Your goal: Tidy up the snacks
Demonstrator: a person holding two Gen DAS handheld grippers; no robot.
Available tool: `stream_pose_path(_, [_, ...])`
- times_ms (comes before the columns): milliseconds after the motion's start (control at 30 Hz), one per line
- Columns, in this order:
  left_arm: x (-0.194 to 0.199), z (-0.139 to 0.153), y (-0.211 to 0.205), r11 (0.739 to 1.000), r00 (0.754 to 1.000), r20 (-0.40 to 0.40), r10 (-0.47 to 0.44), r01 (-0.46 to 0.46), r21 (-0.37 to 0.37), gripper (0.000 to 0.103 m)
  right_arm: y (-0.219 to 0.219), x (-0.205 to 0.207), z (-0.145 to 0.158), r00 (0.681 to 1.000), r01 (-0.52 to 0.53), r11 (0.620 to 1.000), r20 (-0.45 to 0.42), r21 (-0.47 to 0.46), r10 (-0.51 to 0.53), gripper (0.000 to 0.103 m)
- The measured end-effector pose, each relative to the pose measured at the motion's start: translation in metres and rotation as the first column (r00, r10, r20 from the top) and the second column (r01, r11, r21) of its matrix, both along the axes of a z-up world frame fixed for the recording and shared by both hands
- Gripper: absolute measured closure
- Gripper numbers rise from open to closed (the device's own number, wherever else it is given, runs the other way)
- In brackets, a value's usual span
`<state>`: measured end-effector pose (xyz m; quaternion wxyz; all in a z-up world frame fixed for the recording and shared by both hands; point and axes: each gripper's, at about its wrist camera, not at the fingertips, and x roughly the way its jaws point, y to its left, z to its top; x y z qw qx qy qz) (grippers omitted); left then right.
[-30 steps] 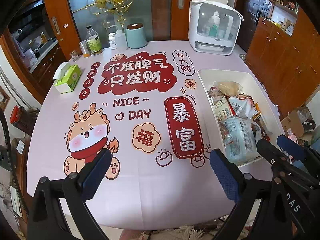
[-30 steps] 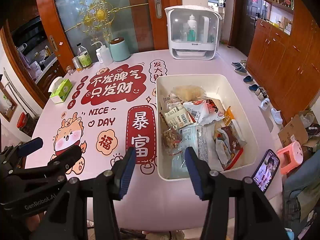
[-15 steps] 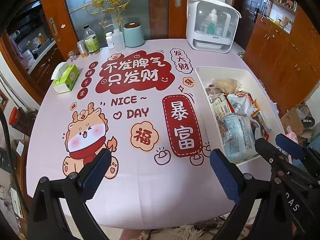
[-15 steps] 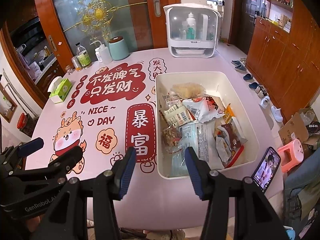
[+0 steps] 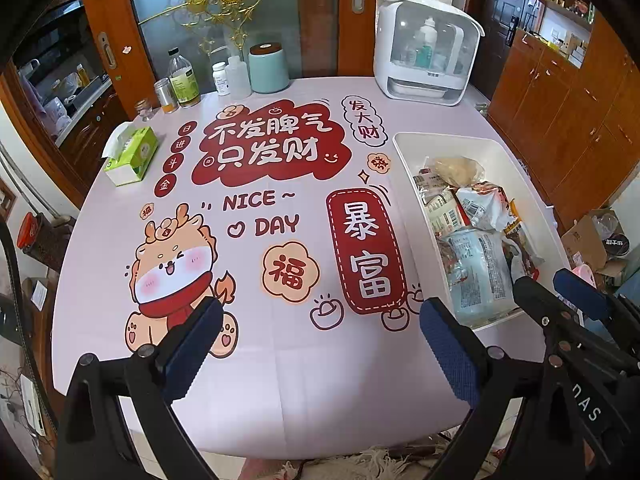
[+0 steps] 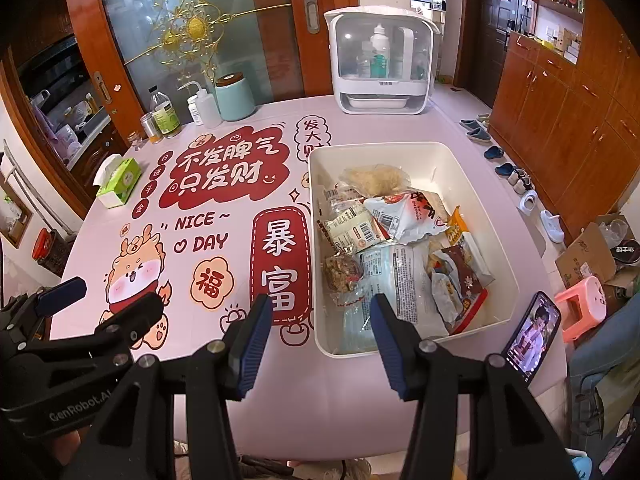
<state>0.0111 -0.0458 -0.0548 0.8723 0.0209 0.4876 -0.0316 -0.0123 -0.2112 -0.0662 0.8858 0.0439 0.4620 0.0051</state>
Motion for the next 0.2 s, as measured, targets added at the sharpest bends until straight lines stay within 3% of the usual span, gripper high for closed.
stream_pose_path(200, [-0.0007, -0.0017, 0.0027, 1.000, 1.000, -0.002, -0.001, 0.001, 0.000, 0.005, 0.0006, 0.0004, 0.0001, 1.000, -0.001, 1.000, -0.003, 0.000, 0.001, 0.052])
